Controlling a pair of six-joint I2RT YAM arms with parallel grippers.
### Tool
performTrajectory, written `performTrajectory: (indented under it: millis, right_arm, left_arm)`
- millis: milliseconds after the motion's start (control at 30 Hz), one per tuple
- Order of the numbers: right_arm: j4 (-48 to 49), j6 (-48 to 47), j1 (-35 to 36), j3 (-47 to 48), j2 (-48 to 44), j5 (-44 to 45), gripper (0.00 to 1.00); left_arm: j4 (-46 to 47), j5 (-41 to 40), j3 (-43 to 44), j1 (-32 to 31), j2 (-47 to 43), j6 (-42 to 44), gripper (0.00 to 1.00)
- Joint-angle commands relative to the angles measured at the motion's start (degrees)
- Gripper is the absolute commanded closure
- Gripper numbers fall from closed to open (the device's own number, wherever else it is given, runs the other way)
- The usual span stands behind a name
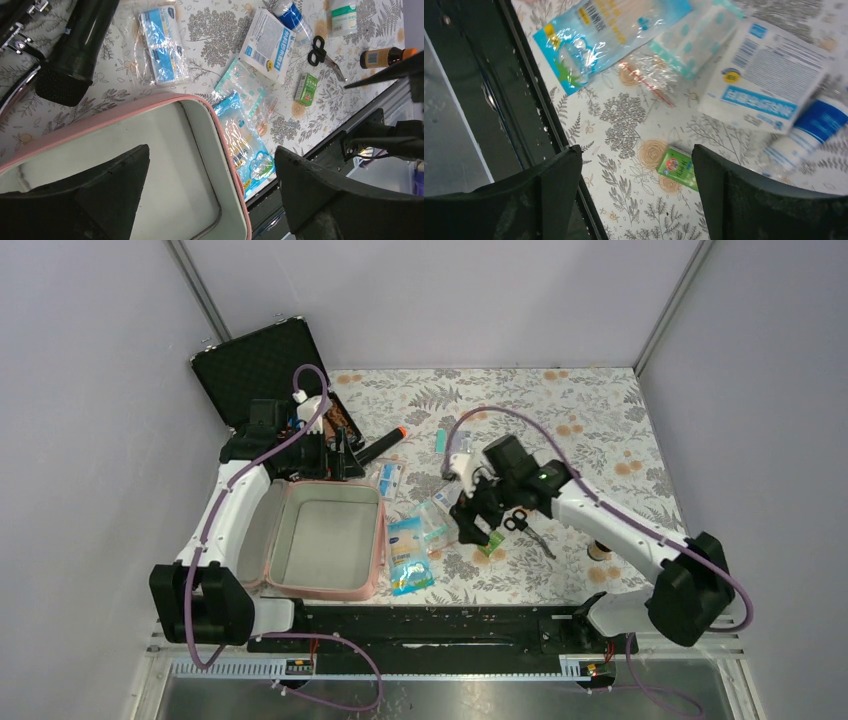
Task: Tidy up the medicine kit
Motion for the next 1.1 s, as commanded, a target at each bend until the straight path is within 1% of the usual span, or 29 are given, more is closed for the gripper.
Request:
performTrajectory:
  millis: [0,67,100,167,233,333,433,667,900,1000,1033,1067]
  right_arm:
    - [1.5,-6.5,8.2,1.3,4.2,5.9,0.14]
    - [3.0,-3.5,11.3,2.4,7.7,7.7,0.18]
    - [3.6,0.1,12.0,3.6,10.0,7.8,0.19]
    - [5.4,9.4,12.4,6.2,14.5,8.3,0.19]
    - [7.2,18.1,12.4,6.7,18.2,8.2,0.18]
    - [10.0,28.6,12.4,5.0,21.7,7.5,0.18]
    - [16.1,34.6,12.4,0.9,23.7,5.9,0.21]
    - [20.8,37.4,14.7,-2.5,26.6,2.7,0.28]
    - [20.9,38.7,16.8,-0.8,31.7,-2.6,0.39]
    - [20.4,38.8,17.7,0.2,33.6,-2.8,0.41]
    - [19.8,38.8,18.0,0.5,33.9,-2.3,0.43]
    - [19.3,38.8,18.3,1.0,34.4,-1.7,0.49]
  left_arm:
    - [1.4,1.6,-0.4,-0.2,0.6,-1.7,0.06]
    - [1.4,0.4,-0.6,-0.2,-0.4,-1.5,0.06]
    - [1.4,-0.3,-0.6,-0.2,-0.9,-1.4,0.06]
    - [1.4,-1.3,-0.5,-0.2,-1.9,-1.4,0.06]
    - [1.4,-1.4,-0.2,-0.2,-2.6,-1.5,0.06]
    - [1.4,-1.9,0.2,-0.2,-3.1,-1.6,0.06]
    - [1.3,-2.4,0.1,-0.2,-3.4,-1.4,0.06]
    - [0.7,-4.2,0.1,-0.2,-4.6,-0.3,0.06]
    - [0.6,-4.6,-0.3,-0.2,-5.7,-0.2,0.06]
    - [0.6,-4.9,-0.3,-0.2,-6.4,-0.2,0.06]
    - [0.7,-5.0,-0.3,-0.2,-6.7,-0.1,0.06]
    - [0.7,-5.0,-0.5,-0.2,-6.8,-0.1,0.06]
